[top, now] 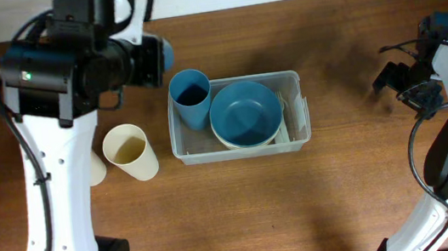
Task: Pack container
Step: 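Carry the second blue cup right and stack it into the first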
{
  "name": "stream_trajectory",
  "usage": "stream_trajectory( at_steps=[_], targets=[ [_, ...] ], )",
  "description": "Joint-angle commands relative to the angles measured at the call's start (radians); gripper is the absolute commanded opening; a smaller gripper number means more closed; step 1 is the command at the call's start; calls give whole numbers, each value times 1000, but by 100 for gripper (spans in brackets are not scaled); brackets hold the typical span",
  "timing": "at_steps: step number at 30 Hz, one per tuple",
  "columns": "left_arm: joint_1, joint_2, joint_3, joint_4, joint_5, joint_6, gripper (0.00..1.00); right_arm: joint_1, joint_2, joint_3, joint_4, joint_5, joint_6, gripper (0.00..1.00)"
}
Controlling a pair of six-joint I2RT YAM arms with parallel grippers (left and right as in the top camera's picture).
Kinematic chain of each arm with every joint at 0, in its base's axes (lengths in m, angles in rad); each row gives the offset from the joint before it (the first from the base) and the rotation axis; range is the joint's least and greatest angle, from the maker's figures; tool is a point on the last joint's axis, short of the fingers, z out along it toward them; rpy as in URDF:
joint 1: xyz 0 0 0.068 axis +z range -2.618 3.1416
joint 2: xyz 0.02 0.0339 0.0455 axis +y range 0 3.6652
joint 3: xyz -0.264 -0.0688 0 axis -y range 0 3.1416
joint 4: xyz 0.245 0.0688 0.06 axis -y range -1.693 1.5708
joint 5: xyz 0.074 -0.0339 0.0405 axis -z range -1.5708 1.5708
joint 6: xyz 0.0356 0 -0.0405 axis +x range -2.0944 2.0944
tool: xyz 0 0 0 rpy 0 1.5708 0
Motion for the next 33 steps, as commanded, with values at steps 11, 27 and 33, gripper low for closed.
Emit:
stream_trajectory(
  at_steps=[11, 27, 33],
  targets=[
    [-97, 31, -19, -32, 6, 54, 2, 3, 0, -3, 0, 9, 11, 99],
    [-97, 216, -60, -6, -20, 54, 1, 3, 0, -3, 0, 9, 11, 99],
    [-97, 228, -60, -6, -31, 53, 11, 3, 0, -3, 0, 9, 11, 99]
  ],
)
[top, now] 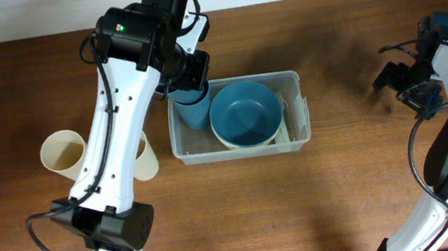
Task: Pack container
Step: 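Carry the second blue cup right and stack it into the first, then move the left gripper to the front-right cream cup and grasp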
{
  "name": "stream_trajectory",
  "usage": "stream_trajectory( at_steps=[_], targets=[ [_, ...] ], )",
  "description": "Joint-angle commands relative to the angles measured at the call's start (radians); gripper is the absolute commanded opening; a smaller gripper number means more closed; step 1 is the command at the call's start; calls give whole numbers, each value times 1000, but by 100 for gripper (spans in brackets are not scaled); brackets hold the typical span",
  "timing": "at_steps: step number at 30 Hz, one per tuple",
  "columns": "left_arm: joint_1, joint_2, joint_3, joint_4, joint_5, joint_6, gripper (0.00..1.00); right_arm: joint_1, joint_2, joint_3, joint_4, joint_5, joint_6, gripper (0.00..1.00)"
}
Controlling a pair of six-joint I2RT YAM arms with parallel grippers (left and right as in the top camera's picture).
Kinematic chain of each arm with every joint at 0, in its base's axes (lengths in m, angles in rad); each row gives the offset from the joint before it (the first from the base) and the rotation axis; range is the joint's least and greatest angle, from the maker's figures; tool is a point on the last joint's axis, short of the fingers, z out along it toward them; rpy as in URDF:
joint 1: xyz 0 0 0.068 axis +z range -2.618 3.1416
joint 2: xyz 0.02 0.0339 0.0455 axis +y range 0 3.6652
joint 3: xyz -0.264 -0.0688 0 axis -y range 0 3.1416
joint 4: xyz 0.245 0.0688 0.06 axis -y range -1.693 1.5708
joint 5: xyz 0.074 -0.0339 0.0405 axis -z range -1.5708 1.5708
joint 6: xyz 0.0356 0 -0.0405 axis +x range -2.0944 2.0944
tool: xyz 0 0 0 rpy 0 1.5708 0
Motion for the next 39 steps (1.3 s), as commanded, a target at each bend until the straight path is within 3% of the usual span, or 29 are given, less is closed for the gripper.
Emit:
stream_trajectory(
  at_steps=[1, 3, 6, 15, 19, 26, 39],
  targets=[
    [-1, 1, 2, 3, -31, 11, 19, 3, 0, -3, 0, 9, 11, 99],
    [-1, 1, 2, 2, -34, 11, 36, 3, 0, -3, 0, 9, 11, 99],
    [-1, 1, 2, 4, -34, 11, 47, 3, 0, -3, 0, 9, 11, 99],
    [7, -4, 43, -6, -45, -7, 45, 3, -1, -3, 0, 9, 11, 99],
    [37, -45, 156, -105, -75, -43, 46, 3, 0, -3, 0, 9, 11, 99],
    [47, -172, 126, -104, -94, -51, 49, 3, 0, -3, 0, 9, 11, 99],
    [48, -335, -418, -104, -225, -140, 50, 3, -1, -3, 0, 9, 11, 99]
  ],
)
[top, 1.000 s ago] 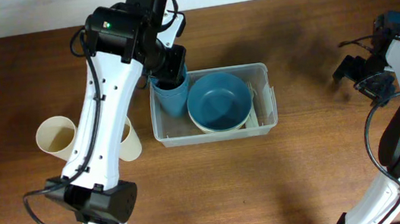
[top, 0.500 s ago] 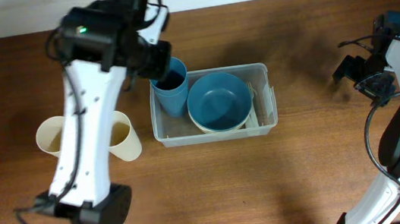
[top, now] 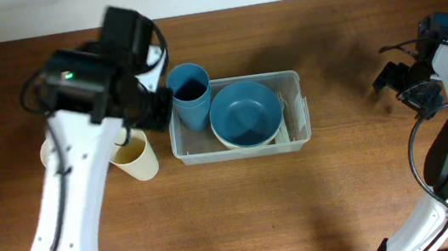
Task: Pack container
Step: 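Move the left gripper to the front-right cream cup and grasp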
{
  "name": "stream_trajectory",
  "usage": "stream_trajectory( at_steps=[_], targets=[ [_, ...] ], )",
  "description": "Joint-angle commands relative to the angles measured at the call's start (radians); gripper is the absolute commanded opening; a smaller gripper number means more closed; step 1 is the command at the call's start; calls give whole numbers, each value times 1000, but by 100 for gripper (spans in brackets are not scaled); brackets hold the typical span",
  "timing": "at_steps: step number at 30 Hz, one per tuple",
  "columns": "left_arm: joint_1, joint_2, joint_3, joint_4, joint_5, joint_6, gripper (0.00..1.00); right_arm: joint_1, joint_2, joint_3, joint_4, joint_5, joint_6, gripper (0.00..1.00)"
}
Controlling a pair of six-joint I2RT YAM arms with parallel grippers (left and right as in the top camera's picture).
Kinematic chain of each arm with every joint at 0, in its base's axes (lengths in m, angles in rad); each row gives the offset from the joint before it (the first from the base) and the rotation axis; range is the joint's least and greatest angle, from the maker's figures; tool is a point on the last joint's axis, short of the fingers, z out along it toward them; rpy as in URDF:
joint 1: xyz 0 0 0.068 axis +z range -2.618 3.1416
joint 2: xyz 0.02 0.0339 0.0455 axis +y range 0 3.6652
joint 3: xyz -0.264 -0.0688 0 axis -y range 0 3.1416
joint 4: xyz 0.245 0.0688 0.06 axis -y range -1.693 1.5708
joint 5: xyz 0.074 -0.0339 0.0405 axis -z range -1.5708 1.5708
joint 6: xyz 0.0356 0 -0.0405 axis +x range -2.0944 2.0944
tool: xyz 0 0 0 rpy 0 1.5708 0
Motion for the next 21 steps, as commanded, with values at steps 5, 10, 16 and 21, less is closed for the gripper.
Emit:
stream_trajectory(
  at_steps=[5, 10, 16, 21],
  targets=[
    [2, -11, -203, 55, -112, -66, 50, 3, 0, -3, 0, 9, 12, 99],
    [22, -11, -286, 137, -153, -113, 50, 3, -1, -3, 0, 9, 12, 99],
    [56, -11, -379, 205, -151, -116, 50, 3, 0, -3, 0, 9, 12, 99],
    [75, -11, -484, 296, -103, -116, 50, 3, 0, -3, 0, 9, 11, 99]
  ],
)
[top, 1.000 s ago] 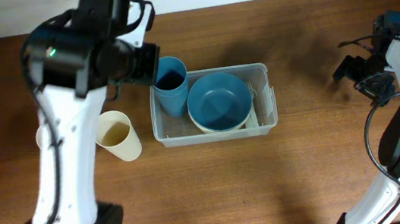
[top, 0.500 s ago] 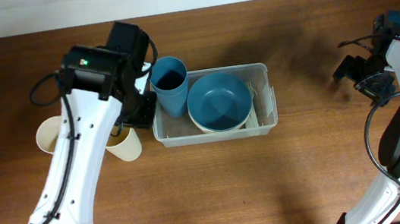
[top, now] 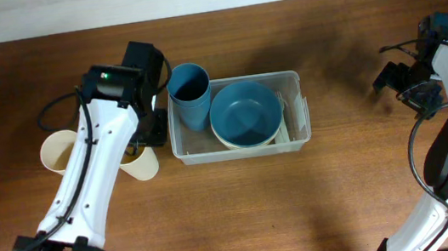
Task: Pack container
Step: 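Move the left gripper to the front-right cream cup and grasp, then carry the cream cup right and lower it into the container's front-left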
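A clear plastic container [top: 240, 152] sits mid-table. Inside it, a blue cup [top: 189, 95] stands upright at the left end and a blue bowl [top: 246, 114] fills the middle. A white item [top: 295, 112] lies along the right end. Two cream cups stand left of the container. One [top: 60, 152] is in the open and the other [top: 143, 164] is half hidden under my left arm. My left gripper [top: 154, 127] hangs just outside the container's left wall, over that nearer cream cup, its fingers hidden. My right gripper [top: 390, 79] stays far right, holding nothing visible.
The brown wooden table [top: 303, 210] runs to a pale wall edge at the back. My left arm's base stands at the front left, and the right arm's base at the front right.
My left arm has changed pose and now sits lower. Its gripper is still beside the container's left wall over the nearer cream cup. The farther cream cup shows fully. Nothing in the container moved.
At first my left wrist was behind and left of the blue cup, which stood in the container. Then the gripper was over that cup. Later it was left of the container above a cream cup, and it remains there. The right arm never moved.
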{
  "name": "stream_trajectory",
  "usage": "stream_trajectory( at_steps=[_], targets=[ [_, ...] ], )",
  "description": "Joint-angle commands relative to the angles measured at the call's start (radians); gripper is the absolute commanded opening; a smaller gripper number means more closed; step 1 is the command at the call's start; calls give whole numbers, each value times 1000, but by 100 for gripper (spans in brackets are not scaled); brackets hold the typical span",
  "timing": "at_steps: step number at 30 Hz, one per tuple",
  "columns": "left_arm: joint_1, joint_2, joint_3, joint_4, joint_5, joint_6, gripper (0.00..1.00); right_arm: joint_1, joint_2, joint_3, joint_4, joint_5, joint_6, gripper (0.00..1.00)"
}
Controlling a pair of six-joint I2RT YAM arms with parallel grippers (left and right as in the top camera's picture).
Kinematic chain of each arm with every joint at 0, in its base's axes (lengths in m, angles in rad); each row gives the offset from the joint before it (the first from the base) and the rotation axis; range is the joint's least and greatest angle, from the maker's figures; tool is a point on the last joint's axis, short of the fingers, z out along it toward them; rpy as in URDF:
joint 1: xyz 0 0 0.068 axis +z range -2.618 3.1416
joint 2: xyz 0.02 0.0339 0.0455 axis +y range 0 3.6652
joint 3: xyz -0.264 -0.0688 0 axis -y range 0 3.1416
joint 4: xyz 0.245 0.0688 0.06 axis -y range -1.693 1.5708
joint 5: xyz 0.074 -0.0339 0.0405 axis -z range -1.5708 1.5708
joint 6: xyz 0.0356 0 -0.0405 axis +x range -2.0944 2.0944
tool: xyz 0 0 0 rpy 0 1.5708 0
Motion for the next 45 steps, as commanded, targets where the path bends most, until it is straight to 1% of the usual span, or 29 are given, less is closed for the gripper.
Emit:
stream_trajectory(
  at_steps=[1, 4, 7, 10, 13, 21, 22, 24, 25, 26, 27, 37, 40, 45],
  targets=[
    [11, -13, -63, 40, 26, -16, 50, 3, 0, -3, 0, 9, 11, 99],
    [11, -13, -97, 72, 26, -16, 49, 3, 0, -3, 0, 9, 11, 99],
    [11, -13, -105, 80, 27, -16, 39, 3, 0, -3, 0, 9, 11, 99],
    [11, -13, -105, 87, 44, -16, 36, 3, 0, -3, 0, 9, 11, 99],
    [11, -13, -106, 92, 51, -16, 29, 3, 0, -3, 0, 9, 11, 99],
    [11, -13, -139, 107, 51, -16, 28, 3, 0, -3, 0, 9, 11, 99],
    [11, -13, -143, 109, 51, -16, 26, 3, 0, -3, 0, 9, 11, 99],
    [11, -13, -149, 116, 51, -16, 18, 3, 0, -3, 0, 9, 11, 99],
    [11, -13, -150, 116, 51, -16, 9, 3, 0, -3, 0, 9, 11, 99],
    [11, -13, -150, 119, 51, -16, 4, 3, 0, -3, 0, 9, 11, 99],
    [11, -13, -150, 121, 51, -17, 2, 3, 0, -3, 0, 9, 11, 99],
    [11, -43, -148, 126, 50, -35, 2, 3, 0, -3, 0, 9, 11, 99],
    [11, -84, -138, 125, 50, -35, 1, 3, 0, -3, 0, 9, 11, 99],
    [9, -203, -103, 100, 52, -35, 1, 3, 0, -3, 0, 9, 11, 99]
  ],
)
